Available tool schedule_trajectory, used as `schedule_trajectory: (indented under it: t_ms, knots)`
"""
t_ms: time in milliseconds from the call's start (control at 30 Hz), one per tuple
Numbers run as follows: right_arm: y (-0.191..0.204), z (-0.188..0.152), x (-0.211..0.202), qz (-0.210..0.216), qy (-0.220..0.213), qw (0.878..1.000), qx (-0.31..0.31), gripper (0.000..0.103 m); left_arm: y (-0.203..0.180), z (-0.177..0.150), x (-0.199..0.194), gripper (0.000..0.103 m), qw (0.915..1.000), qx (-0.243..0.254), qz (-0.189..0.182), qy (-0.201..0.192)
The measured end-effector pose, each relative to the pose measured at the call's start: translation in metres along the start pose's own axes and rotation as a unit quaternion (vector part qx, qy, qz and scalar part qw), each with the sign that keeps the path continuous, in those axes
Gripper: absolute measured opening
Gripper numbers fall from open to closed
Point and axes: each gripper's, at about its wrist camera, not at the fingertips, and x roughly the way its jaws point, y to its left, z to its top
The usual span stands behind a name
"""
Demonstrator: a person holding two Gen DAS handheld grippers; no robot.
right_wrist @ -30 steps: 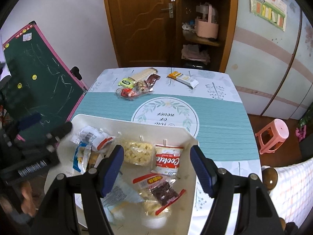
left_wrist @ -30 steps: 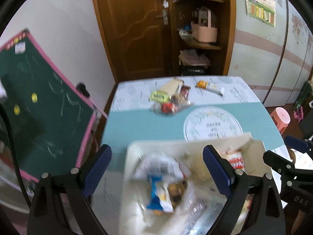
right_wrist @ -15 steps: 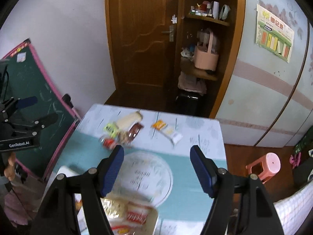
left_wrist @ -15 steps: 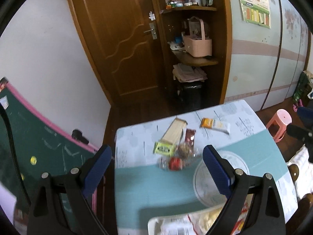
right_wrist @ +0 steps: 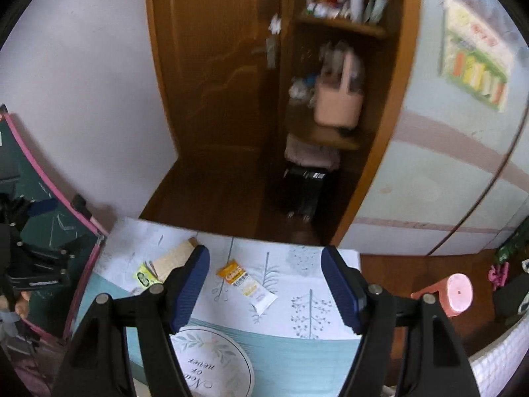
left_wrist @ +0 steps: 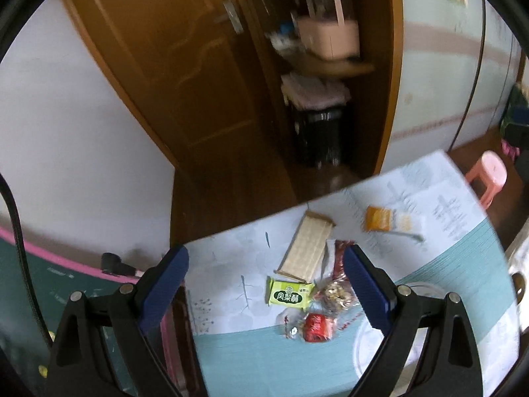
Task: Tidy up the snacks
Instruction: 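Grasp the beige wafer packet with the left tool while the right tool grasps the OATS bar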
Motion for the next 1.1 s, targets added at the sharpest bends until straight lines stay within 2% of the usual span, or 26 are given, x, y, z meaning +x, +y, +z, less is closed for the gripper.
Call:
schedule_trajectory:
  t_ms: [233, 433, 633, 833, 933, 967, 1000, 1033, 1100]
  knots:
    - [0.012, -0.03, 0.125, 0.022, 0.097, 0.994, -0.044, 0.07, -0.026, -0.011, 0.113, 0.091, 0.9959, 0.033, -0.002, 0.084]
    - [0.02, -0.064, 0.203, 0.041, 0.157, 0.984, -0.068, 0.07, -0.033, -0.025, 0.174, 0.087, 0.99, 0.047, -0.021, 0.131]
    - [0.023, -0.084, 0.235, 0.052, 0.174, 0.98, -0.083, 0.07, -0.038, -0.034, 0.201, 0.087, 0.9847, 0.037, -0.075, 0.153]
    - [0.026, -0.096, 0.251, 0.055, 0.187, 0.977, -0.086, 0.068, -0.042, -0.039, 0.221, 0.087, 0.982, 0.033, -0.075, 0.171]
    - [0.028, -0.098, 0.248, 0.045, 0.177, 0.978, -0.1, 0.061, -0.04, -0.039, 0.226, 0.086, 0.9815, 0.012, -0.091, 0.168]
    - [0.027, -0.099, 0.246, 0.049, 0.175, 0.978, -0.1, 0.054, -0.039, -0.04, 0.226, 0.084, 0.9811, 0.005, -0.097, 0.167]
    - [0.027, -0.099, 0.244, 0.052, 0.174, 0.978, -0.099, 0.046, -0.038, -0.041, 0.226, 0.077, 0.98, -0.004, -0.11, 0.166]
    - [0.026, -0.101, 0.241, 0.057, 0.177, 0.978, -0.092, 0.046, -0.038, -0.042, 0.225, 0.066, 0.9778, -0.015, -0.13, 0.164]
    - [0.022, -0.102, 0.238, 0.06, 0.178, 0.979, -0.08, 0.043, -0.042, -0.044, 0.221, 0.06, 0.9797, -0.01, -0.126, 0.156]
